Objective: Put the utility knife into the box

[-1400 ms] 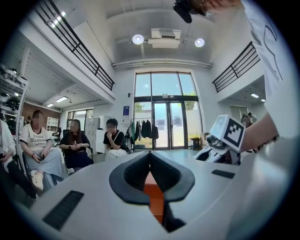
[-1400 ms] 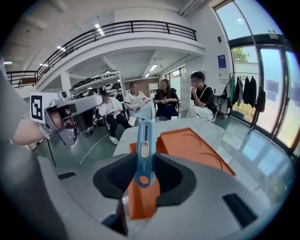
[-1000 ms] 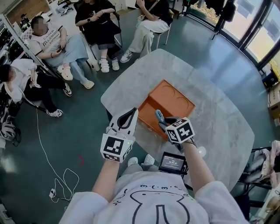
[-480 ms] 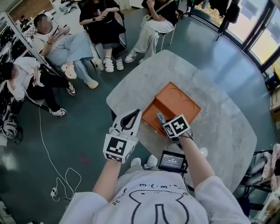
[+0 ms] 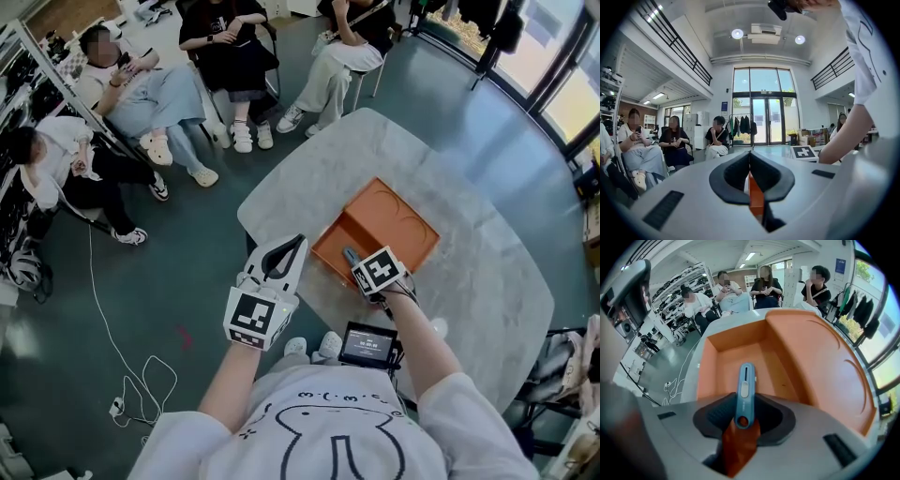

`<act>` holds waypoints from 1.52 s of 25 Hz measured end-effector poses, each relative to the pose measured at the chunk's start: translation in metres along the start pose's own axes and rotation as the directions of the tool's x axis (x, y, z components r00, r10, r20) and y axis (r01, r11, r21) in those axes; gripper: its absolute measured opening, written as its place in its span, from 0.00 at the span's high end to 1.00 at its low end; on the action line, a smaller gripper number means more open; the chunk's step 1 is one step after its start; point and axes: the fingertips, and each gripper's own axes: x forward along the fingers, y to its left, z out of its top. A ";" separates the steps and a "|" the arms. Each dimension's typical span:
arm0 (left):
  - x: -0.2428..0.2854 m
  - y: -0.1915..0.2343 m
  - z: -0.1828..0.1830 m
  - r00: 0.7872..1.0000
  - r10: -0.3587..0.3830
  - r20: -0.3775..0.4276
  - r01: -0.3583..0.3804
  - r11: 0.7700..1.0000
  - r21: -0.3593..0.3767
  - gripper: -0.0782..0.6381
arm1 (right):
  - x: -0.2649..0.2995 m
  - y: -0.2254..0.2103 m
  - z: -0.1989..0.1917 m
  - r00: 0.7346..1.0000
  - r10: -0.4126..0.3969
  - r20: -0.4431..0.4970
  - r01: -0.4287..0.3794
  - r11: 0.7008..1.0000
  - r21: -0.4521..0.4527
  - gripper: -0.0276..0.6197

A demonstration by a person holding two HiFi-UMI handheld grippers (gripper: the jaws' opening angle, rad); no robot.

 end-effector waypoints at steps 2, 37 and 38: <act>-0.001 0.002 0.000 1.000 0.003 0.001 -0.003 1.000 0.001 0.87 | 0.002 0.000 0.000 1.000 -0.004 -0.003 0.004 1.000 -0.003 0.75; -0.018 -0.021 0.015 0.985 -0.155 0.080 0.155 0.988 0.011 0.87 | -0.121 0.032 0.017 0.897 -0.138 0.419 0.058 0.979 0.198 0.78; -0.018 -0.022 0.016 0.984 -0.155 0.083 0.155 0.988 0.011 0.87 | -0.129 0.033 0.016 0.885 -0.144 0.442 0.057 0.977 0.205 0.82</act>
